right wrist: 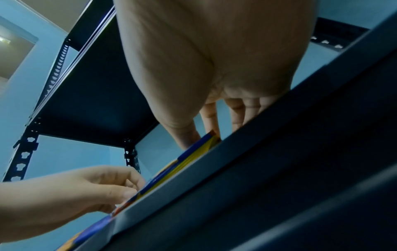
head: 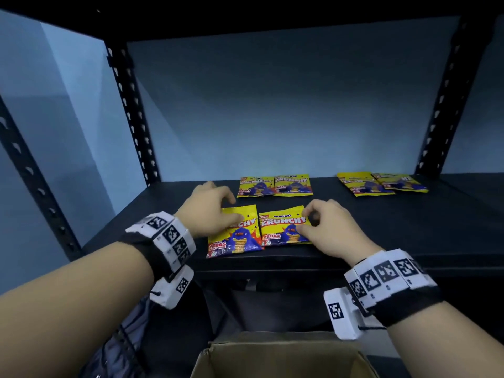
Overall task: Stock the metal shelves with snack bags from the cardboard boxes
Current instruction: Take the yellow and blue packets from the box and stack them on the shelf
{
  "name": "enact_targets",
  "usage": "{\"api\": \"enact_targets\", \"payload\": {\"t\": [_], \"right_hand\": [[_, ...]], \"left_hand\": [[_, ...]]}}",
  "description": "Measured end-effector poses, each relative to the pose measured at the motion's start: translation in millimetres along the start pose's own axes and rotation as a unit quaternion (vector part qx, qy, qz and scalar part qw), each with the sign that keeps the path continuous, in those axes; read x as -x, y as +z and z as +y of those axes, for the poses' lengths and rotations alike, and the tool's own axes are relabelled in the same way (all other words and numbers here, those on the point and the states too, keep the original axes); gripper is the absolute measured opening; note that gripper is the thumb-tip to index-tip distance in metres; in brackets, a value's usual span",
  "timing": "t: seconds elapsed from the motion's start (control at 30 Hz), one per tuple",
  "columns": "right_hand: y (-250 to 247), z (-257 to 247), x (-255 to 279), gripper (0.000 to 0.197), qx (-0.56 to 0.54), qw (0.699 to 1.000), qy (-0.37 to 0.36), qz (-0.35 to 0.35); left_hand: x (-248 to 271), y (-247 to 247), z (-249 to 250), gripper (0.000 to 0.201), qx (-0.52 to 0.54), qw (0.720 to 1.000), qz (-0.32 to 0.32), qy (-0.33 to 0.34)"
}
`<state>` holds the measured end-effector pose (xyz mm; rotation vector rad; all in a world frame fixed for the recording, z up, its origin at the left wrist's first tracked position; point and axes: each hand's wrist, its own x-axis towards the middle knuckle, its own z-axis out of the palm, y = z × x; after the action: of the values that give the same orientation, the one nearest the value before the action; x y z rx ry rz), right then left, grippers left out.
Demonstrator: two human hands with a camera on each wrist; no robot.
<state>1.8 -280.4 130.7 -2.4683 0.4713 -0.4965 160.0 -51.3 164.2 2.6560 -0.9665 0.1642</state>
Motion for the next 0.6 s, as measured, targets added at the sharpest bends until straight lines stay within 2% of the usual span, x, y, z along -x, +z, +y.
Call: {"api": "enact_targets", "payload": {"t": [0.07,0.17,0.27,0.43,0.6], "right_hand": [[3,-1,1,0.027,0.01,1.0,-0.016,-0.006],[8,-6,4,0.03,0.052,0.997,-0.019,-0.047],[16,-11,7,0.031,0.09,0.993,-0.004,-0.072],[27,-15,11,0.039,0.095,0.992,-0.026,-0.075],[31,-20,15,0.045,0.109,0.99,-0.038,-0.083]], "left_hand": [[16,3,15,0.042,-0.036,0.999,0.013,0.025],[30,17,29,0.05,-0.079,0.996,-0.033,0.015],[29,27,23,0.054,-0.043,0.995,-0.084,-0.02],[22,22,2,0.054,-0.004,0.99,-0.138,-0.004],[21,19,-10,0.054,0.001,0.988,-0.156,-0.003]]}}
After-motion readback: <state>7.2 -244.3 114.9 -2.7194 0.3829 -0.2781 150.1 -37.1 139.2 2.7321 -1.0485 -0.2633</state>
